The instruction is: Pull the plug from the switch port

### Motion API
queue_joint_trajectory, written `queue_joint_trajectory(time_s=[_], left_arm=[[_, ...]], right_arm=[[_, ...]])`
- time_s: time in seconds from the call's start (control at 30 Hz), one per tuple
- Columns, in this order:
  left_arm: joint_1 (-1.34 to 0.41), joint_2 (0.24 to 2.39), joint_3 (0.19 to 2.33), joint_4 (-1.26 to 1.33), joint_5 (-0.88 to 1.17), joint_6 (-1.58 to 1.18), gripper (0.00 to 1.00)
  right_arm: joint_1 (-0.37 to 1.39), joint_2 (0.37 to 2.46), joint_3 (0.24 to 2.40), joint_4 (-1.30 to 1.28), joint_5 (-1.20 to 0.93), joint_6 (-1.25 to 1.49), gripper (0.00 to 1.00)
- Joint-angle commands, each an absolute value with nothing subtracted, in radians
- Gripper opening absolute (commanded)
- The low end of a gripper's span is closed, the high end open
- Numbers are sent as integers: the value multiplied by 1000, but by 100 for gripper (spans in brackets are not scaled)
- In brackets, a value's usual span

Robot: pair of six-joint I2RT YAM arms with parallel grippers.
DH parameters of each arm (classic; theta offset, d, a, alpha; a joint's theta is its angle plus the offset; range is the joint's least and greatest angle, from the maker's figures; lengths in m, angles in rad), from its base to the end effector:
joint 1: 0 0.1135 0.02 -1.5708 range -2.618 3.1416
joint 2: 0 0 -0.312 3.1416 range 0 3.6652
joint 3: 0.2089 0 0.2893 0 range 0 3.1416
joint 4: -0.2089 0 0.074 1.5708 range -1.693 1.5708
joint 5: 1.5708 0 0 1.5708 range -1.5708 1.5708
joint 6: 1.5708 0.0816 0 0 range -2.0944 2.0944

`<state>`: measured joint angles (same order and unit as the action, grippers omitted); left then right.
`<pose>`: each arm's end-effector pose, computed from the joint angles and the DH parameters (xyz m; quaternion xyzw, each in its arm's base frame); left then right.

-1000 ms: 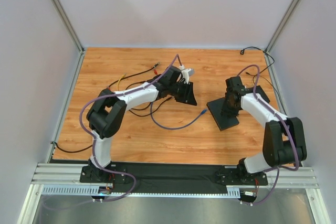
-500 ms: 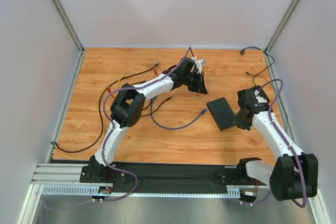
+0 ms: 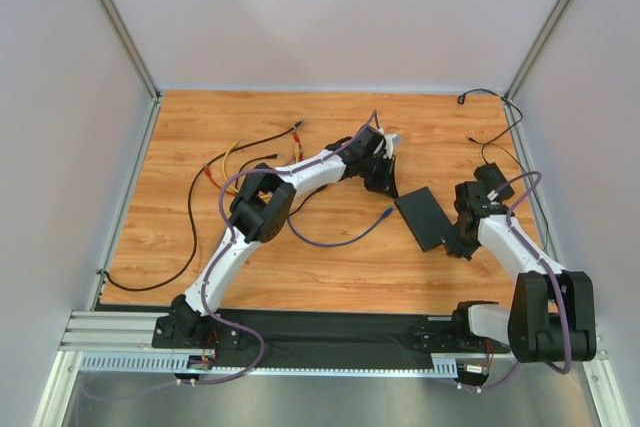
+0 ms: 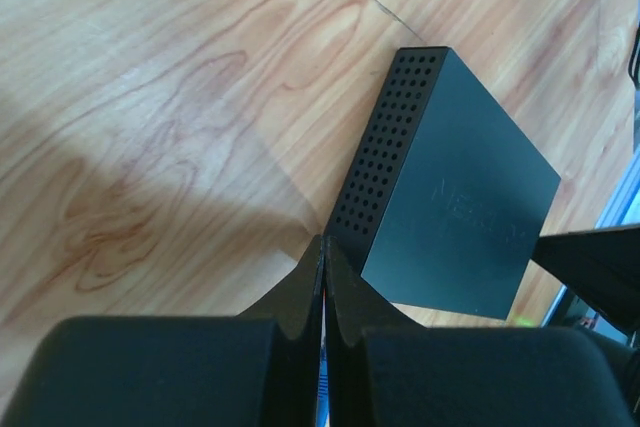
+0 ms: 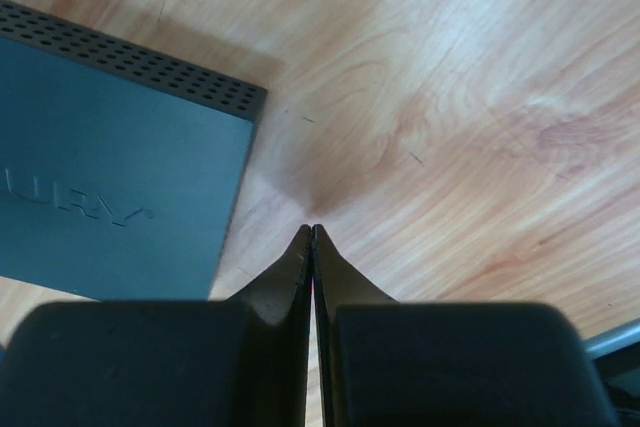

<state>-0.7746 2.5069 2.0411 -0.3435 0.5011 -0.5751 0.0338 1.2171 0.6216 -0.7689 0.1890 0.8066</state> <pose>0.4382 -0.4837 0.1196 0.1812 0.8858 -0.4047 0.1373 0.2119 -0.0082 0.1462 0.3822 0.9136 -0.0439 0.1319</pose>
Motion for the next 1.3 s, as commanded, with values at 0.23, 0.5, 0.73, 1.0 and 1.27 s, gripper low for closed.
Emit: queue_joint_trajectory(time_s=[0.23, 0.5, 0.73, 1.0, 1.27], left_arm=[[-804, 2467, 1988, -356, 589, -551, 0], [-831, 2448, 1951, -342, 612, -543, 0], [-851, 2456, 1988, -324, 627, -560, 0], [-865, 2474, 2002, -304, 661, -581, 0], [-864, 2450, 2008, -344, 601, -565, 0]], right_arm=[[9, 1365, 713, -627, 115, 822, 0], [-28, 1503, 882, -649, 124, 762, 1], [-31, 1606, 992, -601, 63, 674, 5], [-29, 1741, 1192, -601, -40, 624, 11], [-29, 1845, 1338, -626, -103, 589, 13]])
